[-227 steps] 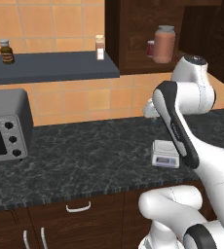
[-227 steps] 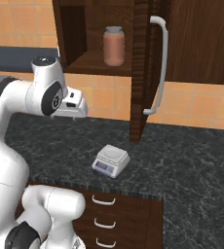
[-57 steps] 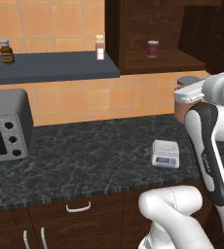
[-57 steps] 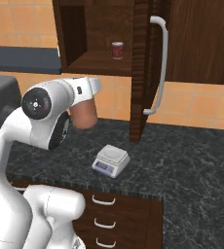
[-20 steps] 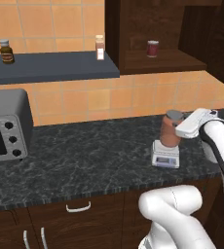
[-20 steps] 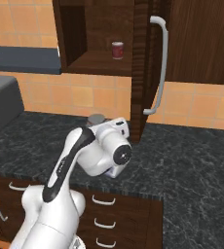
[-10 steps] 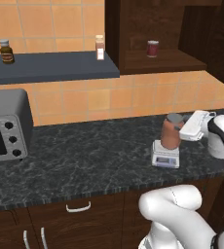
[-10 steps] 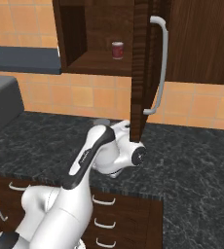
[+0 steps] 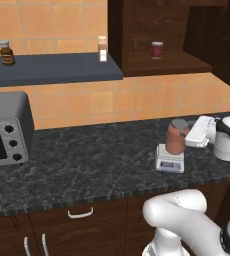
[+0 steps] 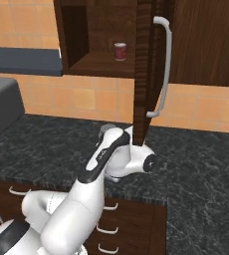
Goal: Pick the honey bottle and place it on the digital scale for weighing, and close the cabinet.
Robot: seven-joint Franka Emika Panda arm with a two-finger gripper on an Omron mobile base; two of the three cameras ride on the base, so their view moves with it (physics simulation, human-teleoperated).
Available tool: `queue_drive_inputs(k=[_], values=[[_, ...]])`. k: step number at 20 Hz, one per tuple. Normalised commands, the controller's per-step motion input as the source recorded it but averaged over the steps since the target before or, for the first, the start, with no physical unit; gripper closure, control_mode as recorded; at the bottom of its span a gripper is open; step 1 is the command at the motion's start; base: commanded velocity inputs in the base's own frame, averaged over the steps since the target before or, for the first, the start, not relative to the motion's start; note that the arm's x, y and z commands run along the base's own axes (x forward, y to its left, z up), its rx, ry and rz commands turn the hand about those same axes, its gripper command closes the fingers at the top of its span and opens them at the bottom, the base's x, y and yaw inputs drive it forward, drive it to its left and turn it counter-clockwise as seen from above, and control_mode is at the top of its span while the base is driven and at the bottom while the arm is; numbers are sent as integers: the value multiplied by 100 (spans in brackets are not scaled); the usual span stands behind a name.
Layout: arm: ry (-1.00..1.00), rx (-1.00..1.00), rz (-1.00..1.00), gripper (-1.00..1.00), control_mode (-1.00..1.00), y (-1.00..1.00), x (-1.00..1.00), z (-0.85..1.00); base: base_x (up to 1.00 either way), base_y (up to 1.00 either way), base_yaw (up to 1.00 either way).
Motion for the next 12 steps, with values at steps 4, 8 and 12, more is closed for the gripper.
queue_drive_inputs(k=[4,8,12], values=[[-1,0,4,100,-100,-18,25,-32,0,0,0],[0,0,3,100,-100,-18,26,-28,0,0,0],[0,-1,3,100,-100,-8,25,-34,0,0,0]])
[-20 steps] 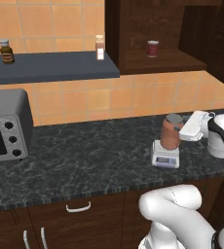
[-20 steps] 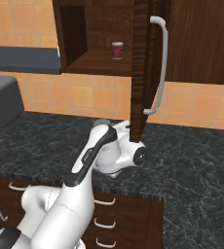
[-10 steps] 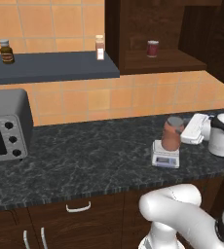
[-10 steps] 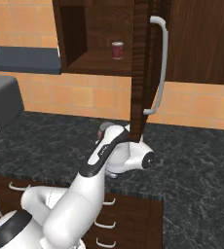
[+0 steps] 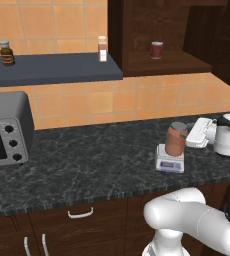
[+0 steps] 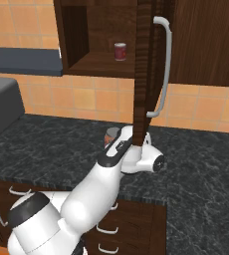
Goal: Pick the honey bottle and place it on the digital scale for weighing, and close the cabinet.
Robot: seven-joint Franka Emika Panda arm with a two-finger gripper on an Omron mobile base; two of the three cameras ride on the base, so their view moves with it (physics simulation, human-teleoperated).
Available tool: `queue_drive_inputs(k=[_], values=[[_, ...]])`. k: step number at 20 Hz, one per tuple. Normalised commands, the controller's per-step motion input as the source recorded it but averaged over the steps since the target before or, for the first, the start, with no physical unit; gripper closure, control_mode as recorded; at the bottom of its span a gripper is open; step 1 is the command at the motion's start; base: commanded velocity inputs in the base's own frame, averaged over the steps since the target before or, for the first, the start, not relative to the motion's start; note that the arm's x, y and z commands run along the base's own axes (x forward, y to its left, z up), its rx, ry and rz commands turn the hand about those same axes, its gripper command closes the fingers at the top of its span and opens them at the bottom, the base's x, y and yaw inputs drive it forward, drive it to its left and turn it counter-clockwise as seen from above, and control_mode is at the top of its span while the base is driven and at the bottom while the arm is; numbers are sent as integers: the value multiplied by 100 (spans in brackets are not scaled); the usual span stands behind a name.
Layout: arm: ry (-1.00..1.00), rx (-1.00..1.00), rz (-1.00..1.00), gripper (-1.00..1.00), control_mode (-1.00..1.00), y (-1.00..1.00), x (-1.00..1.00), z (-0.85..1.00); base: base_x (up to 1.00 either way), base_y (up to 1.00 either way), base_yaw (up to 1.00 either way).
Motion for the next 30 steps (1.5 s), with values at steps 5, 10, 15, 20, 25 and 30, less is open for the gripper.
queue_drive_inputs(k=[5,10,15,20,25,30], values=[[0,0,5,100,-100,-1,9,-33,0,0,0],[-6,0,2,-100,-100,10,0,-21,0,0,0],[-9,0,0,-100,-100,12,0,-2,0,0,0],[-5,0,0,-100,-100,-6,-2,0,0,0,0],[-15,8,-3,-100,-100,-50,-14,0,0,0,0],[-32,13,-7,-100,-100,-43,-46,0,0,0,0]])
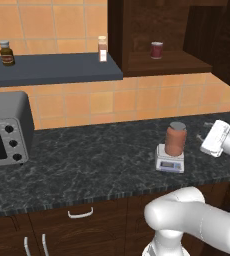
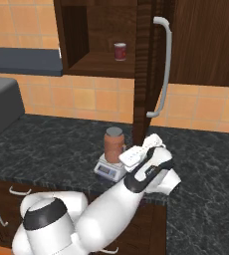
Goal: Pick the honey bottle and place it on the digital scale for weighing, and close the cabinet.
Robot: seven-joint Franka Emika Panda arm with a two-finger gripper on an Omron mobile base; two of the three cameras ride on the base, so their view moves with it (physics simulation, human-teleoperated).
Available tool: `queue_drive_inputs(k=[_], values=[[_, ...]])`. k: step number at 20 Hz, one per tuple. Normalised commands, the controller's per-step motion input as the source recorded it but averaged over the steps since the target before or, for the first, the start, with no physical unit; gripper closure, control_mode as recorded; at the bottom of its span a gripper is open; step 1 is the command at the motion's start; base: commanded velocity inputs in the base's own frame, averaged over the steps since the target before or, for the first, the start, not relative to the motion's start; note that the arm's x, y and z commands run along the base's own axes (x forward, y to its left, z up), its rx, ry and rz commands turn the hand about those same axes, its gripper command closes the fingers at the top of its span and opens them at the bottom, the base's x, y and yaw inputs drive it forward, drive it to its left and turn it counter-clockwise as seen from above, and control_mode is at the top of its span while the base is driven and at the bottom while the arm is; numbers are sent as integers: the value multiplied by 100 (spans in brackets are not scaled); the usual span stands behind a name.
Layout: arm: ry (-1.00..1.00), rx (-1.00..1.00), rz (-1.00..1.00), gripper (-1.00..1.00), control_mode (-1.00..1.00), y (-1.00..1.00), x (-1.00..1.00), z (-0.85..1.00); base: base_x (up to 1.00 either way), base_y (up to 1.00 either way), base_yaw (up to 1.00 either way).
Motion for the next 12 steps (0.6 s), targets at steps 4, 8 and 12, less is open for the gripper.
queue_drive_inputs(k=[4,8,12], values=[[-38,15,-8,-100,-100,-52,-38,1,0,0,0],[-45,24,-10,-100,-100,-93,-25,24,0,0,0],[-35,20,-11,-100,-100,-98,-19,33,0,0,0]])
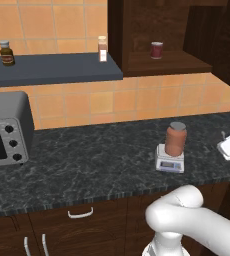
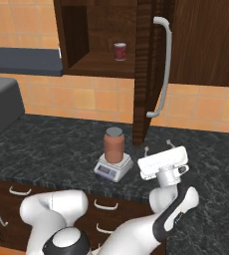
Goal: Pick the honey bottle and place it on the digital scale for weighing, and close the cabinet.
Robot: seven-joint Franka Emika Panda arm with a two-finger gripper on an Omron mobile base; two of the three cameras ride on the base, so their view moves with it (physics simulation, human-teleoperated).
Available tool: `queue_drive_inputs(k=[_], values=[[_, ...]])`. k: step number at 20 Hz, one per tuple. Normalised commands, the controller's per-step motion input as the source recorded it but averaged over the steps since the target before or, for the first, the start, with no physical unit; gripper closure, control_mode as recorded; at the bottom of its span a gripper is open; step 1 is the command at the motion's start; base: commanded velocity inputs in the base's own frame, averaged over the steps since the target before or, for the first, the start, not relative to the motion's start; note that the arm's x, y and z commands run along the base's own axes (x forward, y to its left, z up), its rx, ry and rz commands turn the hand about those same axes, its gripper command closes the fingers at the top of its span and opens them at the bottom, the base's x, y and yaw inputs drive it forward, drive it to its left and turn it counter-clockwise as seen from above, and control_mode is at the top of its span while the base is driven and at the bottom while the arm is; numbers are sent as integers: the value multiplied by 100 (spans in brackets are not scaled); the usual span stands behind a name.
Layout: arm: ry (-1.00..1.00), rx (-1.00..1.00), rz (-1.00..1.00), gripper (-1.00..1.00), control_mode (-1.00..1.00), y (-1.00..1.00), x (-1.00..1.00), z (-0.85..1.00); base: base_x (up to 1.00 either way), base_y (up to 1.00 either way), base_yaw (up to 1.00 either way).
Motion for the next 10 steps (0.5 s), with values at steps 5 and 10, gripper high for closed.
queue_drive_inputs(k=[5,10], values=[[-15,6,-12,-100,-100,-83,-9,47,0,0,0],[2,0,-17,-100,-100,-96,-15,58,0,0,0]])
